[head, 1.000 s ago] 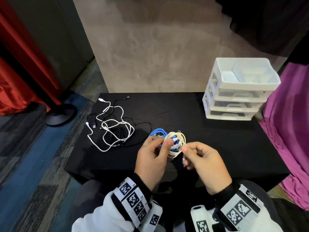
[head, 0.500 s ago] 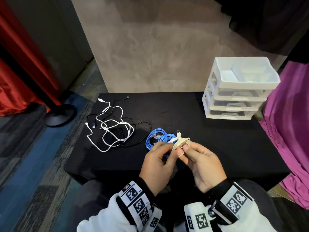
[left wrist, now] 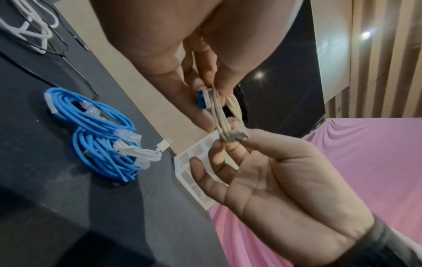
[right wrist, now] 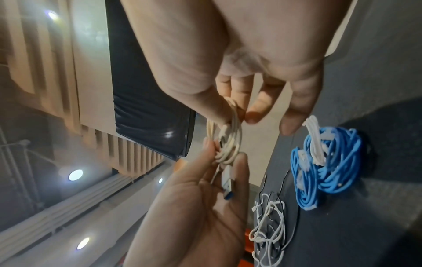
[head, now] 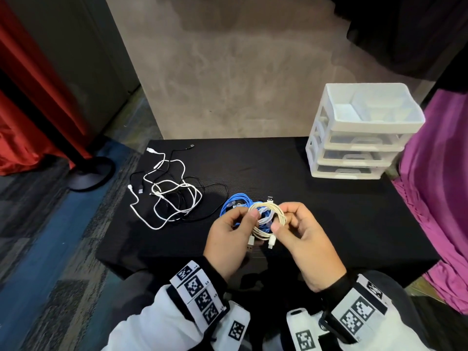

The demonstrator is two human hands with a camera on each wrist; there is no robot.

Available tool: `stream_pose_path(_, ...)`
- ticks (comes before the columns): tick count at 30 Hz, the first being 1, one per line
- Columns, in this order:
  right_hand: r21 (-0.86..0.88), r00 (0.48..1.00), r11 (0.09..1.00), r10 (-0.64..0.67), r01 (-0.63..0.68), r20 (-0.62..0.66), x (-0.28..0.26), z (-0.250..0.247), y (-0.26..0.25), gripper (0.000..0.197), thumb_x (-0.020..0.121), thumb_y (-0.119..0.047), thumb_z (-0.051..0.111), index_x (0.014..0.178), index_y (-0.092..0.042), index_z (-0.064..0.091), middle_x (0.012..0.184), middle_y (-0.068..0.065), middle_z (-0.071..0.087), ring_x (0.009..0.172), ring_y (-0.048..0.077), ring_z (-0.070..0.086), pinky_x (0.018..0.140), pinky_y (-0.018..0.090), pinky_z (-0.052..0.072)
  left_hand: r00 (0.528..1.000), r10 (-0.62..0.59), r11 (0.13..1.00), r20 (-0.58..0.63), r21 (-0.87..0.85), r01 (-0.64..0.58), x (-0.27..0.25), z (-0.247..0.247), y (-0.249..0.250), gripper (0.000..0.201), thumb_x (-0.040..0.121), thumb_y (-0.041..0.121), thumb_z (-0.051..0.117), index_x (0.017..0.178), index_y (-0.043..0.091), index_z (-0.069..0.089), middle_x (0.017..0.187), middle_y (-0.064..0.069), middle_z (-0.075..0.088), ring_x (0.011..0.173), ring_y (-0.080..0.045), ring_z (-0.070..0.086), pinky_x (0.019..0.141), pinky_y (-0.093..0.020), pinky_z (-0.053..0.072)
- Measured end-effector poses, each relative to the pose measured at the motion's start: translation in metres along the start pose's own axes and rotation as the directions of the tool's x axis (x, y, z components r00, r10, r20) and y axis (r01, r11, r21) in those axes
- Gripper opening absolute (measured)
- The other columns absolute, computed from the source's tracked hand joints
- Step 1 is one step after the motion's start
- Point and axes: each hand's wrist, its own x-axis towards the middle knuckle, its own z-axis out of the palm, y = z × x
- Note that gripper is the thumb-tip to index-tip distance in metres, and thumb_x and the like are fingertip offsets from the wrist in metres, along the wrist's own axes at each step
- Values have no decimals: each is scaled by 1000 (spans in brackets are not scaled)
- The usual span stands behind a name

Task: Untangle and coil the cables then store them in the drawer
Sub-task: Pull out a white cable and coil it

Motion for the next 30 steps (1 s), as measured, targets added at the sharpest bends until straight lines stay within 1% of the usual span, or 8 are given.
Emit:
stream_pose_path(3, -49, 995, 999, -3, 8, 101, 0, -8, -4, 25, 100, -2, 64, 113, -22, 64, 89, 9, 63, 86, 20, 53, 85, 36, 47, 1000, 30, 999, 5, 14, -30, 0, -2, 4, 17, 97, 19, 66, 96, 6, 77, 79, -5, 71, 72, -9, 66, 62, -24, 59)
stream_pose_path(6, -72, 967, 996, 61, -44, 249, 2, -13, -9, 31, 97, 15, 55, 118, -8, 57, 90, -2, 67, 84, 11, 58, 77, 23, 49, 1000, 6, 1000, 4, -7, -6, -1, -1, 2, 16, 97, 21, 67, 99, 11, 79, 82, -5, 75, 76, -16, 70, 66, -32, 62)
stream_pose_path(10, -88, 943, 991, 121, -98, 311, 11, -20, -7, 36, 95, 18, 54, 122, -5, 56, 98, 16, 66, 86, 17, 58, 80, 28, 49, 999, -34, 999, -14, -10, 34, 1, -2, -4, 16, 96, 26, 69, 98, 15, 80, 94, -14, 77, 86, -28, 73, 75, -44, 63)
stream_pose_path(14, -143, 960, 980, 168, -139, 224, 19, -18, 13, 24, 100, -10, 66, 122, -21, 65, 92, 10, 68, 89, 20, 57, 86, 36, 49, 1000, -1, 989, -10, 146, 2, 9, -15, -21, 15, 94, 33, 71, 94, 20, 79, 89, -6, 77, 81, -25, 69, 84, -43, 56)
stream_pose_path(18, -326, 991, 938, 132, -118, 21, 34, -12, 43, 13, 98, -17, 68, 106, -26, 67, 81, -5, 64, 76, 8, 57, 78, 35, 53, 985, -91, 991, -149, 88, 105, 26, -39, -38, 10, 94, 24, 71, 94, 15, 75, 81, -5, 76, 75, -18, 66, 64, -31, 57)
stream_pose_path(22, -458, 972, 868, 102, -191, -212, 57, -11, 75, 27, 90, -22, 77, 108, -26, 58, 106, 4, 63, 78, 13, 63, 80, 32, 56, 920, -317, 948, -232, -37, 318, 53, -60, -47, 17, 98, 27, 66, 104, 13, 70, 98, -8, 72, 83, -20, 67, 65, -39, 61)
stream_pose_path(26, -296, 909, 861, 371, -414, -191, 73, -4, 84, 47, 93, -23, 75, 130, -32, 47, 117, 3, 56, 105, 23, 66, 65, 37, 62, 884, -391, 916, -257, -17, 400, 75, -60, -50, 29, 104, 18, 55, 132, 16, 55, 110, -3, 61, 81, -16, 63, 63, -42, 60)
stream_pose_path(30, -310, 927, 875, 329, -371, -180, 80, -1, 78, 36, 97, -18, 70, 130, -26, 57, 105, 1, 63, 92, 17, 67, 69, 38, 61, 911, -327, 914, -251, 163, 372, 86, -47, -54, 34, 101, 14, 50, 134, 17, 57, 94, -8, 70, 75, -27, 69, 68, -46, 64)
